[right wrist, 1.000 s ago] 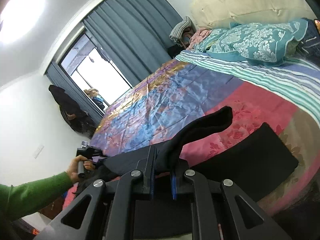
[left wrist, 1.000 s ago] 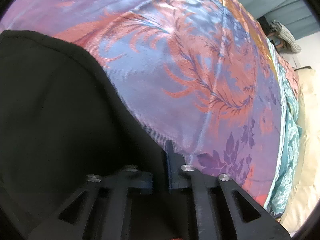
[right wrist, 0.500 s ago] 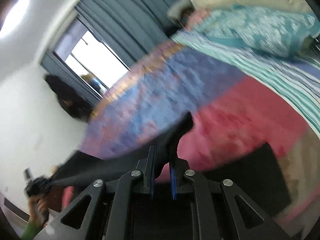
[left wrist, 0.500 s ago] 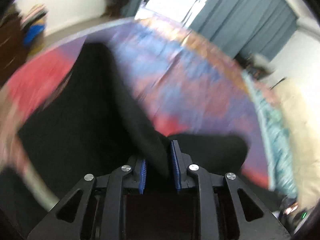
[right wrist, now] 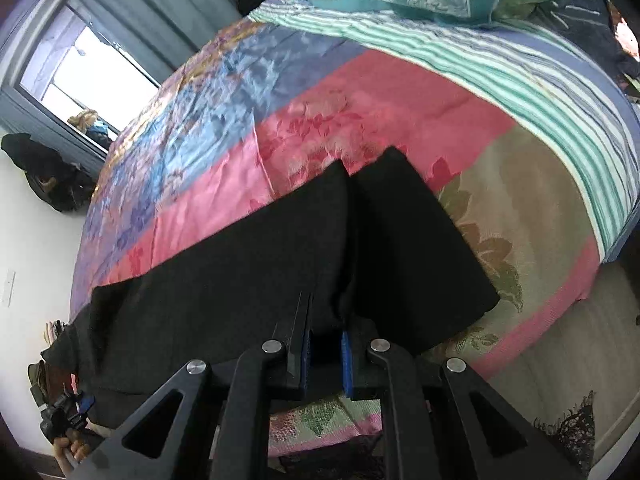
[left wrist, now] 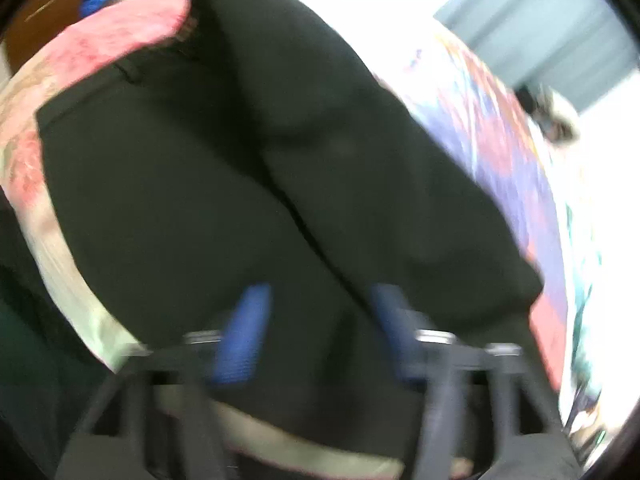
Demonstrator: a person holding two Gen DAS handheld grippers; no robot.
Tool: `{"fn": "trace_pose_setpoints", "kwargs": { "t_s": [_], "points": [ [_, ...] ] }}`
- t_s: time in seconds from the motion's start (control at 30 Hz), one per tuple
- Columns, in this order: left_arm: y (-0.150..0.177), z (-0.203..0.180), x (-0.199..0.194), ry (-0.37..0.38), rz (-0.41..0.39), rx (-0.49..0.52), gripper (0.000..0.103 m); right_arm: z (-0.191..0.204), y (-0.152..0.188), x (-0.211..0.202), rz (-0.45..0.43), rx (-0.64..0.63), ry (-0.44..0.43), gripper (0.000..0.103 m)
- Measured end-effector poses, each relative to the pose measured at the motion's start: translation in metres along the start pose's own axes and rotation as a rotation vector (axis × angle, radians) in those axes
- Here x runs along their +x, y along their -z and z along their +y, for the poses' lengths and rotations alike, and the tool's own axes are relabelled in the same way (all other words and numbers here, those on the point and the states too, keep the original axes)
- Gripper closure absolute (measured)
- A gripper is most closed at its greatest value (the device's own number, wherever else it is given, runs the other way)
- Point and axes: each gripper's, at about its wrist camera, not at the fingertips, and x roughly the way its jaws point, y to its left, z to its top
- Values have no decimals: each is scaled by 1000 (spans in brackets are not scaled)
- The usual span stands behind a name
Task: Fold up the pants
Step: 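Fold the waistband over toward the cuffs with the left tool while the right tool holds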
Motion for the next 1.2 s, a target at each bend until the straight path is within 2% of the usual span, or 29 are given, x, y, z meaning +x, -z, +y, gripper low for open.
{"fn": "trace_pose_setpoints", "kwargs": {
  "t_s": [0.03,0.13,0.23,0.27,0.3,0.33,0.37,0.4,0.57,0.67,0.8,0.87,0.93,1.07,1.2],
  "points": [
    [-10,7,-2,11,-39,-35,13,-1,1,-3,-9,-5,-3,91],
    [-37,19,8,39,-63,-98,13,0,-1,-7,-31,2,-22,91],
    [-67,31,25,18,-85,-157,13,2,-4,-8,-53,2,-32,91],
    [-75,33,31,1,-88,-170,16,2,-4,-9,-57,1,-34,91],
    [-80,34,36,-16,-90,-174,41,1,-4,-11,-61,2,-34,91],
    [-85,32,42,-9,-72,-170,60,1,-4,-11,-63,4,-35,91],
    [-91,31,45,29,-26,-164,96,0,-5,-11,-62,7,-36,91],
    [-95,28,44,42,-4,-171,96,0,-6,-11,-58,10,-37,91],
    [-85,17,-25,151,-54,-101,97,4,-28,-27,-66,-28,-56,91],
    [-58,26,-45,133,-22,-75,96,6,-40,-33,-52,-83,-31,91],
    [-20,53,-31,19,52,-59,96,-5,-36,-11,67,-92,37,91],
    [-16,66,-21,26,73,-115,96,-12,-29,-1,118,-83,61,91],
    [-20,64,-12,30,77,-149,96,-19,-23,2,129,-74,72,91],
    [-26,52,-12,50,50,-164,96,-27,-22,-3,108,-37,62,91],
    [-30,58,-22,97,33,-209,96,-33,-29,-18,78,-3,25,91]
  ]
}}
